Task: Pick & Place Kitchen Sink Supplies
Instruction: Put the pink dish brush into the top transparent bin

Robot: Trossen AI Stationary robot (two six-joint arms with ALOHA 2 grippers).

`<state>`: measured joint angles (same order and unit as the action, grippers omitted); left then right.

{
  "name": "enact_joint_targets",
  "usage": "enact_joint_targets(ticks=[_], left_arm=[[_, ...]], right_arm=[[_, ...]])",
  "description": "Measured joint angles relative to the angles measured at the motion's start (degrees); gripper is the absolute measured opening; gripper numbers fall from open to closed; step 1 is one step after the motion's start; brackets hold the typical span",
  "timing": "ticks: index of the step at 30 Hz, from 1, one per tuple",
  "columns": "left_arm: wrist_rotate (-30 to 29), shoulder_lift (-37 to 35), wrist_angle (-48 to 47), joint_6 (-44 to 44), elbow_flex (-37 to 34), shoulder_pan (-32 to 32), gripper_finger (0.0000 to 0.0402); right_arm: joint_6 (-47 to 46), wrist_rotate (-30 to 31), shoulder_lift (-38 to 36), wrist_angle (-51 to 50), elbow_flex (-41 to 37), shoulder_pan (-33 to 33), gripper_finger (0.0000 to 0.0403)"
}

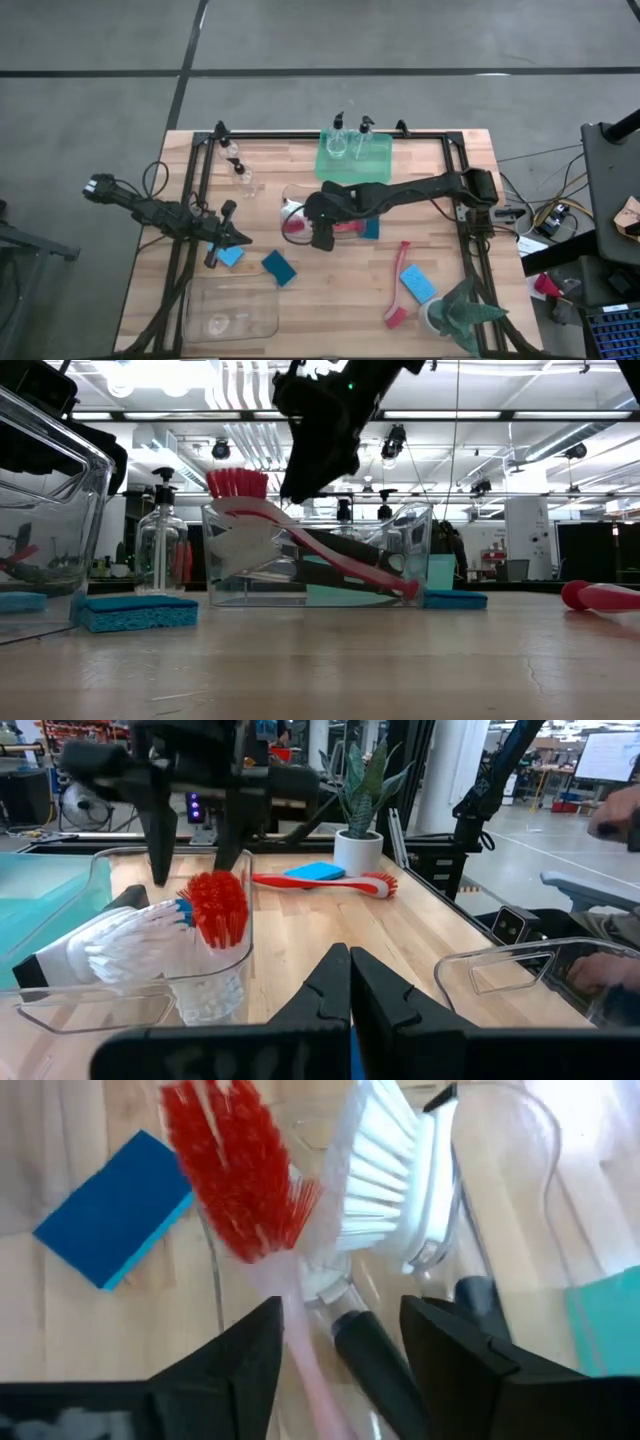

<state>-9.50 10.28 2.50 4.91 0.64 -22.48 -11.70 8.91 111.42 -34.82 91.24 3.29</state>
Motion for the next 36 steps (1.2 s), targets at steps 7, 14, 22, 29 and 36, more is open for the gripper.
enact_joint_targets(ticks=[7, 14, 22, 29, 36], left_arm=[[0.01, 0.0, 0.0, 0.02, 0.0, -0.01, 0.0003], [0.01, 0.02, 0.0, 0.01, 0.0, -0.01, 0.0003], [0.02, 0.02, 0.0, 0.02, 0.0, 0.0, 0.0003], [0.02, 0.05, 0.0, 0.02, 0.0, -0.02, 0.0003], [0.02, 0.04, 0.0, 0.02, 0.0, -0.01, 0.0003]], right_arm=[[-6.81, -0.1, -4.61, -9.23, 1.77, 4.25, 0.02], [-32.21, -0.02, -6.08, -24.36, 1.53, 10.69, 0.0186], [-53.63, 0.96, -3.26, -37.57, -0.71, 15.21, 0.0175], [-64.65, -2.76, -1.87, -42.22, -4.97, 17.23, 0.0173], [-71.13, -7.83, -1.84, -42.39, -10.76, 19.54, 0.0173]])
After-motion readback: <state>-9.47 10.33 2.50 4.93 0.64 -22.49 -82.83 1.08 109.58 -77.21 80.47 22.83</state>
